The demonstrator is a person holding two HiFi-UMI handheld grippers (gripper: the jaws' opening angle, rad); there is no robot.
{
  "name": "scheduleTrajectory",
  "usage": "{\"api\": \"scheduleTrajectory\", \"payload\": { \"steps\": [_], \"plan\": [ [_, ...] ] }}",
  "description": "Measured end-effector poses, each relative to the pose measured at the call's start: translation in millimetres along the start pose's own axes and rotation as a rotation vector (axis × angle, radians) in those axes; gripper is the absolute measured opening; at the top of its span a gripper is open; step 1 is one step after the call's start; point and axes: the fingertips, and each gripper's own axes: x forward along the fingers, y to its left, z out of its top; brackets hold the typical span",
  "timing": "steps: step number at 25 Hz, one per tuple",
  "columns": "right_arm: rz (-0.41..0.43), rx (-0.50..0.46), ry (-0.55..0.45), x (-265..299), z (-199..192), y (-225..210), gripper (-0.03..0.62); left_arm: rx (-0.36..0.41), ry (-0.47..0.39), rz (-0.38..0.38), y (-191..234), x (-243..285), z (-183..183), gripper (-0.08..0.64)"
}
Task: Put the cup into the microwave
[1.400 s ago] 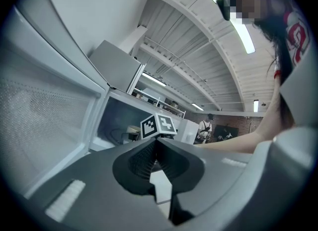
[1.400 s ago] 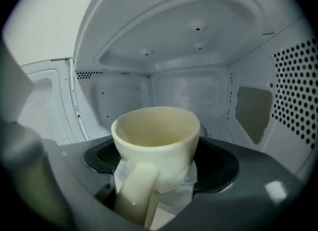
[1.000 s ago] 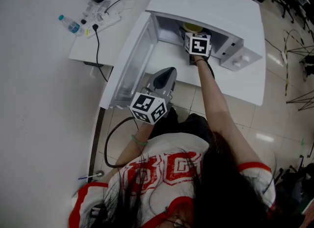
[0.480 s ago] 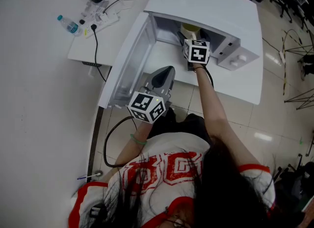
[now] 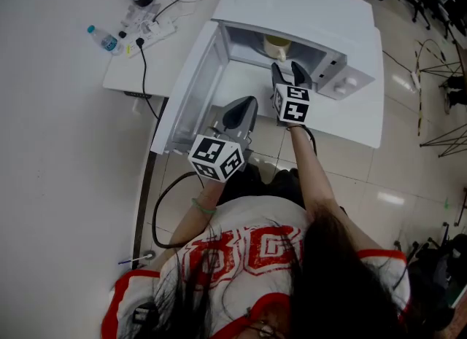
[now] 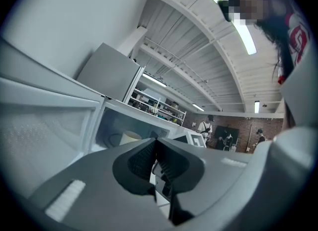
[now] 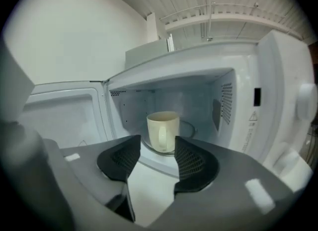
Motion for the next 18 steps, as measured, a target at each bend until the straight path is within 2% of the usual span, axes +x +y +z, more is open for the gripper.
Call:
{"api": "scheduleTrajectory", "payload": {
  "steps": [2, 7, 18],
  "plan": [
    [-0.011, 0.001, -0.022, -15, 6, 2, 0.153, 0.001, 0.005, -0.002, -4, -4, 5, 0.000],
    [-0.021, 0.024, -0.058, -51, 18, 9, 0.006, 0.000, 0.030, -0.021, -15, -14, 11, 0.000],
    [0.038, 0.060, -0.114, -125, 33, 28, 0.003, -0.020, 0.036, -0.069, -43, -22, 6, 0.000]
  ]
}}
